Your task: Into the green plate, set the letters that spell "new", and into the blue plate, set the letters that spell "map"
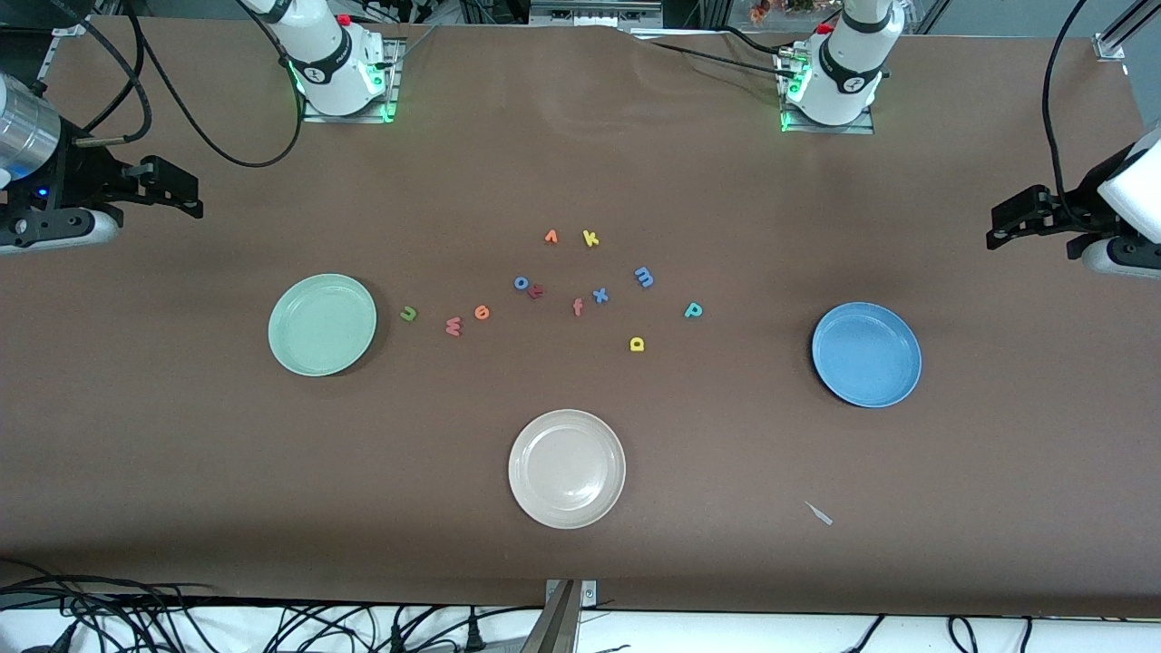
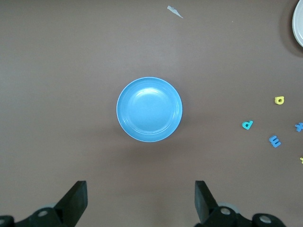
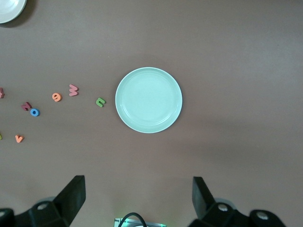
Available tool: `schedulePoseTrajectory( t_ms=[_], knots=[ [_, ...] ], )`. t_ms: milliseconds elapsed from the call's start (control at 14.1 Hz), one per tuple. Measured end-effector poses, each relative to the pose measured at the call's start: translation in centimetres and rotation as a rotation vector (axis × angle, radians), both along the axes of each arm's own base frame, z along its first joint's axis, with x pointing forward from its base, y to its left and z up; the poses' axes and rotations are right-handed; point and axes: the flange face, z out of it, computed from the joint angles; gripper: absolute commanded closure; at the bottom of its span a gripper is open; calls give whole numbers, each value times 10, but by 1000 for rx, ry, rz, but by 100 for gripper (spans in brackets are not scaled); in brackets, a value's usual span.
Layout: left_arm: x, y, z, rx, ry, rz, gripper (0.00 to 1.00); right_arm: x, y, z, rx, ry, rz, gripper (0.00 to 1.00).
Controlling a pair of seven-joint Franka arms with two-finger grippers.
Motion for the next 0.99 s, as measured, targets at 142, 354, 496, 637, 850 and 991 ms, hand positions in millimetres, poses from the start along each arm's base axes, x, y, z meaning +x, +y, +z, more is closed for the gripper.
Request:
schedulePoseTrajectory(
  t_ms=[142, 354, 496, 637, 850, 991],
  knots=[
    [0, 0, 0, 0, 0, 0, 0, 0, 0, 0, -1, 1, -2, 0],
    [0, 0, 0, 0, 0, 0, 0, 0, 0, 0, -2, 2, -3, 0],
    [0, 0, 0, 0, 0, 0, 0, 0, 0, 0, -2, 2, -3, 0],
    [0, 0, 0, 0, 0, 0, 0, 0, 0, -1, -3, 4, -6, 0],
    [0, 0, 0, 0, 0, 0, 0, -1, 0, -4, -3, 8, -8, 0],
    [0, 0, 0, 0, 0, 0, 0, -1, -1, -5, -3, 6, -9, 0]
  ],
)
